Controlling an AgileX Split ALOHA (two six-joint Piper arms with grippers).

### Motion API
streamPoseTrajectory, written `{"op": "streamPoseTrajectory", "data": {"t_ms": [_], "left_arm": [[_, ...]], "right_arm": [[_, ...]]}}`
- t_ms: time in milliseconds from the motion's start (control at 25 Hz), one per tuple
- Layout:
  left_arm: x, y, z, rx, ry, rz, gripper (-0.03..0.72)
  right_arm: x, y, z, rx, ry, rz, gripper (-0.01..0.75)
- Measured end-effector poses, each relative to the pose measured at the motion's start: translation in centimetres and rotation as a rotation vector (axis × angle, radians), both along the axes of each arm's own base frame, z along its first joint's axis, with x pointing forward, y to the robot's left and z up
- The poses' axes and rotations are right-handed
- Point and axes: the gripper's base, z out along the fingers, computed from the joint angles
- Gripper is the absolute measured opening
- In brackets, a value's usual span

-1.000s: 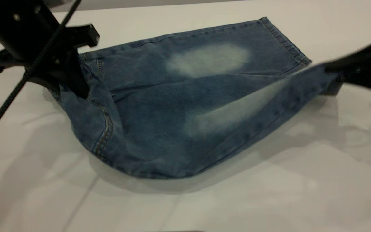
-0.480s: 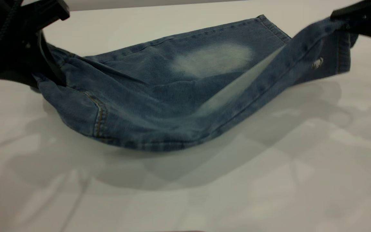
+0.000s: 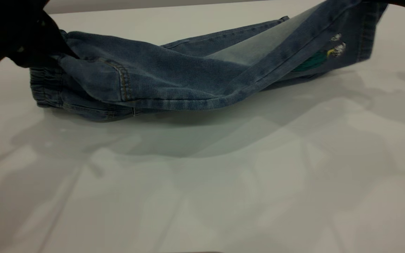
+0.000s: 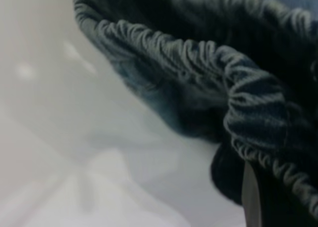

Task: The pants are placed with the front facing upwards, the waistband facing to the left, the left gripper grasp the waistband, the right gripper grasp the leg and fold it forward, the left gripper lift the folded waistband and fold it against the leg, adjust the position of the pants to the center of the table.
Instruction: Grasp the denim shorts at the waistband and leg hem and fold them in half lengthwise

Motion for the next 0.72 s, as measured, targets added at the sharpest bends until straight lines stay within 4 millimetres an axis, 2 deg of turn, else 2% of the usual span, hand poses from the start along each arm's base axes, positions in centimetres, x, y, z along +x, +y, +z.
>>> {"op": "streamPoseTrajectory", "data": {"t_ms": [200,360,600,720], "left_arm": [[0.5,0.0,-1.0,-0.087,0.025,0.129,0.090],[0.8,0.1,-0.9,-0.170,0.023,0.249,0.090],[1.6,0.8,-0.6,-0.221,-0.058,0.410,0.090],[1.8,1.1,-1.2,-0.238,-0.045,0.472,0.091]], "right_arm": [[2.2,1.7,-0.2,-0.042,0.015,0.007,0.027],[3.7,2.6,-0.5,-0.020,0.031,0.009,0.027],[6.1,2.6,-1.2,0.029,0.047,-0.037,0.027],[7.1,2.5,-1.8,0.042,0.058,-0.048,0.027]]}}
